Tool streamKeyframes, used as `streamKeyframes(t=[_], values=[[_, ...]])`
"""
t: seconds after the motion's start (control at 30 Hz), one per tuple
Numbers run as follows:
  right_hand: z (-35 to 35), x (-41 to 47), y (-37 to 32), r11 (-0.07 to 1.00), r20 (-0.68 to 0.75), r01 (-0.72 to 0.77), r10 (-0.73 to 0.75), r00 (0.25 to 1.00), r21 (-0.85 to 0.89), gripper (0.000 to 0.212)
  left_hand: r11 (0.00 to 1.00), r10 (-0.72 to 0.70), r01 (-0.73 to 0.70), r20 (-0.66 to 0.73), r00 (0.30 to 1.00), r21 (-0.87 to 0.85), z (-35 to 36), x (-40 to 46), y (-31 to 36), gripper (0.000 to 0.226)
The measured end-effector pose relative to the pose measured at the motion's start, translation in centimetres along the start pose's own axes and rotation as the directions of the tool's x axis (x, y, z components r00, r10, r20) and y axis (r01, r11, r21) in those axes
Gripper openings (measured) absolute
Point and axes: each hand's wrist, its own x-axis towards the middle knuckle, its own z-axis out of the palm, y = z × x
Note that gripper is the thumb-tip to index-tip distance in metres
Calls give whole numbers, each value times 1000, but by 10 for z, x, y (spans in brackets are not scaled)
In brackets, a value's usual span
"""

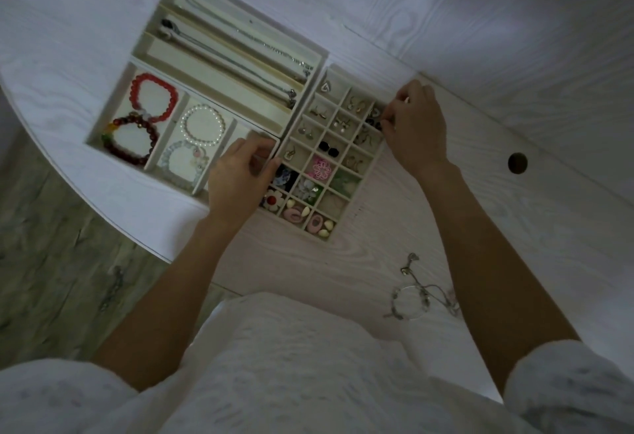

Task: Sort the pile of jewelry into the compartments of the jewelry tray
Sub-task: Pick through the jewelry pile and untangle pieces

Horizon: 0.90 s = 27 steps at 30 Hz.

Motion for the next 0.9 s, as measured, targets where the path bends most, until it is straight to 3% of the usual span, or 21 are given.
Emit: streamKeyframes(t=[0.1,0.3,0.57,0.63,0.73,0.8,0.9], values=[[-1,1,3,998,12,44,-44,999,-50,17,1000,9,-9,2,1000,-5,0,0,0,21],[-2,-1,0,1000,-7,-7,6,1000,-15,15,999,33,-33,-11,999,-1,-1,0,1,21],[-15,-23,3,962,-42,-151,165,985,229,16,999,29,-29,-4,1000,27,-3,-2,1,25],[-23,-50,6,943,-112,-146,187,976,299,15,989,123,-118,-52,991,92,-2,-7,4,26],[-26,-121,16,928,-159,-192,252,955,320,18,913,392,-385,-33,919,139,11,-23,25,25],[-17,-173,28,891,-77,-318,360,930,325,19,845,517,-524,90,851,105,24,-39,46,27],[4,-229,43,829,95,-491,485,869,267,18,826,513,-551,246,822,116,44,-53,61,39]])
